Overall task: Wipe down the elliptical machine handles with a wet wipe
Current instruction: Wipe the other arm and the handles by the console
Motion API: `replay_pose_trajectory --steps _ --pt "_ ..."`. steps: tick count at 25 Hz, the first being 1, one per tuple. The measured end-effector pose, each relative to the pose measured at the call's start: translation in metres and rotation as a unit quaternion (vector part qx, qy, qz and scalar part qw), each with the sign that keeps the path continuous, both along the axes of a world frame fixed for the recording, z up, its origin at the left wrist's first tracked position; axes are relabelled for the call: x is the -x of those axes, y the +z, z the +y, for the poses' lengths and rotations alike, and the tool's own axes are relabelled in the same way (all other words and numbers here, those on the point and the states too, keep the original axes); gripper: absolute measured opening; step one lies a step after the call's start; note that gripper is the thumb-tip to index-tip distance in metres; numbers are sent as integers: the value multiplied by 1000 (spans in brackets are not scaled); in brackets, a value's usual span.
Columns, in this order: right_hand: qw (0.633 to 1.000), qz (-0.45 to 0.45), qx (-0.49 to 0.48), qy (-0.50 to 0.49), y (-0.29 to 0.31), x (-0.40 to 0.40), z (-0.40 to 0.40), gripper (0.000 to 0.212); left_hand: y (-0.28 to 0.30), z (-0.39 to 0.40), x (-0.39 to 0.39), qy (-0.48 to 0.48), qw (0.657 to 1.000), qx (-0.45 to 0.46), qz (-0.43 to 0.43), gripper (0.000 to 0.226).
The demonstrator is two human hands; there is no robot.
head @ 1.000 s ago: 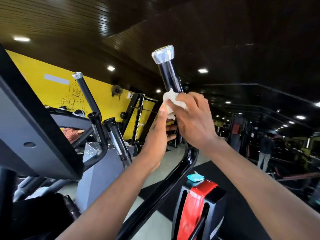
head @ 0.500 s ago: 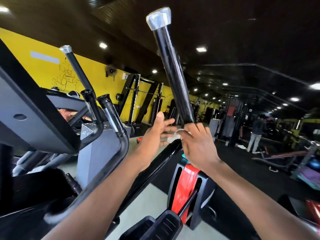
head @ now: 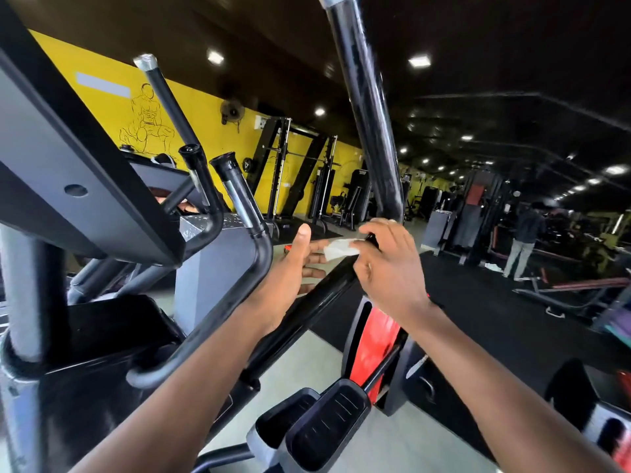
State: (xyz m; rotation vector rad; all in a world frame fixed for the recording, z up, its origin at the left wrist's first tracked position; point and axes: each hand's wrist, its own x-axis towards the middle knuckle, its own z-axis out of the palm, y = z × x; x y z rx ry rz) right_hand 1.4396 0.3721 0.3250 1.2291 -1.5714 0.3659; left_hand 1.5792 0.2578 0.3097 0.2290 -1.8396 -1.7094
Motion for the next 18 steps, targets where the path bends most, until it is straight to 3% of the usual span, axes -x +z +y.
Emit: replay_pose_trajectory --steps 2,4,6,8,10,14,16,18 --pt "999 -41 -8 -31 1 -4 -2 37 -3 -4 -1 7 1000 -1 1 85" --pt "995 -97 -31 -5 -38 -40 -14 37 -5 -5 -2 4 1000 -5 -2 84" --pt "992 -73 -97 33 -71 -65 -19 42 -7 -8 -4 5 1000 -2 -11 85" --pt "986 -3 -164 26 -69 -57 -15 41 -10 -10 -9 11 1000 -3 -21 84" --pt "989 23 -147 -1 -43 -34 -17 41 -14 -13 -19 28 999 -20 -20 77" --pt "992 -72 10 -98 -16 -44 -34 60 -22 -24 -34 60 997 -46 -13 65" --pt "991 -94 -15 -91 -50 -81 -50 60 -25 -31 -38 75 995 -61 -8 62" --pt "993 -48 -112 2 -102 -110 -50 50 -28 -34 -42 78 995 -55 -21 61"
